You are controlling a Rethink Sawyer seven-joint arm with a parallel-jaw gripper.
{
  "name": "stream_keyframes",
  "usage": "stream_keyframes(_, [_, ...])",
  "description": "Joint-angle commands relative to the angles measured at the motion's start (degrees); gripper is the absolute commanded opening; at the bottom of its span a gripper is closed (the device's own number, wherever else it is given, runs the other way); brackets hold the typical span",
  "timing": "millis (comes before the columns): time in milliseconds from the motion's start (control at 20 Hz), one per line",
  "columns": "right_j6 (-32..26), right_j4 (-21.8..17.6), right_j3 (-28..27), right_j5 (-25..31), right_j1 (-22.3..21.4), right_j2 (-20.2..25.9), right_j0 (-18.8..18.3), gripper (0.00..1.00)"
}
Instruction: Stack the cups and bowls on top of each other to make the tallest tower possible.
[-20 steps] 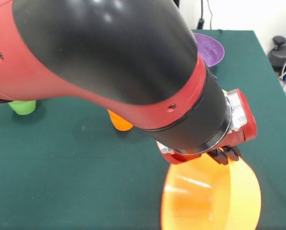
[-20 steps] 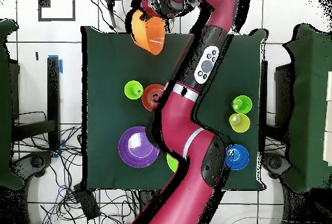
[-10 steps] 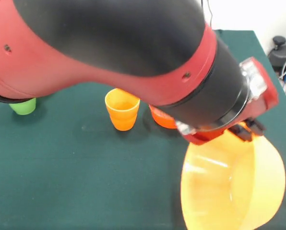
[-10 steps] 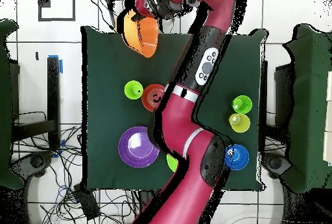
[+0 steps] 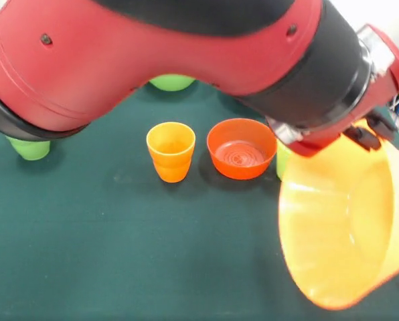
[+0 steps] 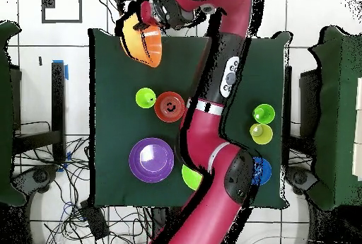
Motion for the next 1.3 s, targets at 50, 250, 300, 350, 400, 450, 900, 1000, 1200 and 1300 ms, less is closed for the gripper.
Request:
stream_keyframes(50, [18.13, 9.34, 10.79, -4.19, 2.04, -17.45, -4.06, 0.0])
stream_keyframes(250, [19.63, 12.96, 15.33, -8.2, 2.62, -21.39, -6.04, 0.0])
stream_keyframes(300, [19.31, 13.77, 15.29, -8.85, 2.46, -22.38, -6.06, 0.0])
stream_keyframes(350, [19.21, 14.4, 15.87, -9.86, 2.6, -23.25, -6.34, 0.0])
stream_keyframes(400, [19.11, 15.02, 16.46, -10.86, 2.74, -24.12, -6.63, 0.0])
stream_keyframes(450, [19.5, 15.78, 17.93, -12.41, 3.07, -25.12, -7.3, 0.0])
stream_keyframes(900, [22.47, 21.94, 21.1, -19.24, 1.24, -31.3, -7.16, 0.0])
stream_keyframes(1000, [23.3, 23.53, 21.08, -19.74, 0.41, -32.38, -6.62, 0.0])
stream_keyframes(1200, [23.17, 26.11, 19.51, -19.99, -0.95, -34.53, -5.16, 0.0])
stream_keyframes(1300, [22.33, 27.13, 18.67, -20.55, -1.06, -35.69, -4.63, 0.0])
